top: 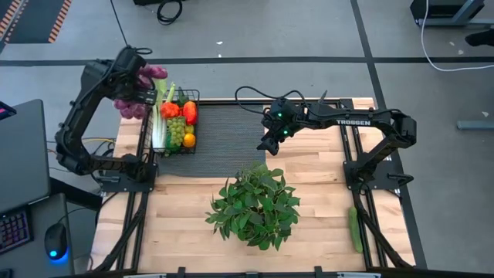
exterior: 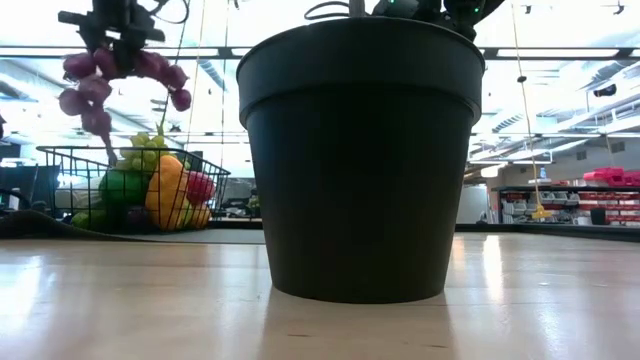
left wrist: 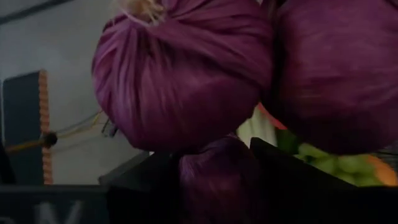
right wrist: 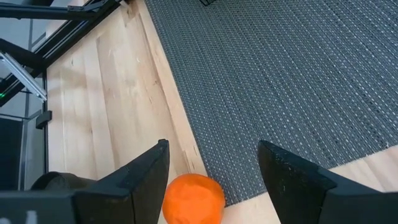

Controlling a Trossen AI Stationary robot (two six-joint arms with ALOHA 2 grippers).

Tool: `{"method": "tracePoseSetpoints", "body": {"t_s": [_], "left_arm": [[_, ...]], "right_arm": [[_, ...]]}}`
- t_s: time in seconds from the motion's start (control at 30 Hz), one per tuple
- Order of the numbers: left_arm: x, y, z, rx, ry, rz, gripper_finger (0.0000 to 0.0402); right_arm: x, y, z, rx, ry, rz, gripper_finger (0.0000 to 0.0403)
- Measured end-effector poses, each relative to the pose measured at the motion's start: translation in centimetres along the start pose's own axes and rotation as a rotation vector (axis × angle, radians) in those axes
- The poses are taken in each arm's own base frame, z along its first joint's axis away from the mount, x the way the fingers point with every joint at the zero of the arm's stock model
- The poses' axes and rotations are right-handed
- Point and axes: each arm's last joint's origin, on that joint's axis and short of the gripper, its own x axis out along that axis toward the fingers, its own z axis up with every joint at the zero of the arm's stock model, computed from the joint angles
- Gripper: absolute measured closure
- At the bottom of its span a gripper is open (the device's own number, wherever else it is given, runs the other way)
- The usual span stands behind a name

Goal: Build produce basket
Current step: Put the purple garlic into the wire basket

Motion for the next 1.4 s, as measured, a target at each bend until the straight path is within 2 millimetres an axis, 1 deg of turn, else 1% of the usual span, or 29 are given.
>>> {"method": "tracePoseSetpoints", "body": {"t_s": [0.23, 0.57, 0.77, 0.9, 1.0, 1.1, 1.27, 1.4], "left_arm": [[-1.5, -0.1, 0.1, -0.008, -0.063, -0.021, 0.0228], [-2.4, -0.9, -0.3, 0.058, -0.114, -0.015, 0.0227], [-3.1, -2.1, -0.7, 0.141, -0.153, -0.040, 0.0222], [-3.4, -3.7, -0.6, 0.245, -0.222, 0.009, 0.0226], [-3.5, -4.8, 0.0, 0.347, -0.286, 0.064, 0.0228], [-3.4, -6.0, 0.9, 0.439, -0.335, 0.068, 0.0224], [-2.2, -7.7, 2.0, 0.633, -0.308, 0.102, 0.0215], [-1.4, -8.6, 2.5, 0.781, -0.272, 0.129, 0.0225]], "right_arm": [[0.0, 0.0, 0.0, -0.007, 0.001, 0.000, 0.0155], [0.0, 0.0, 0.0, -0.024, 0.001, 0.001, 0.0155], [0.0, 0.0, 0.0, -0.026, 0.001, 0.001, 0.0155], [0.0, 0.0, 0.0, -0.026, 0.001, 0.001, 0.0155], [0.0, 0.0, 0.0, -0.026, 0.006, 0.013, 0.0155], [0.0, 0.0, -0.1, -0.024, 0.011, 0.020, 0.0155], [0.0, 0.0, -0.3, -0.017, 0.032, 0.019, 0.0155], [0.0, -0.1, -0.6, -0.003, 0.066, 0.009, 0.0155]]}}
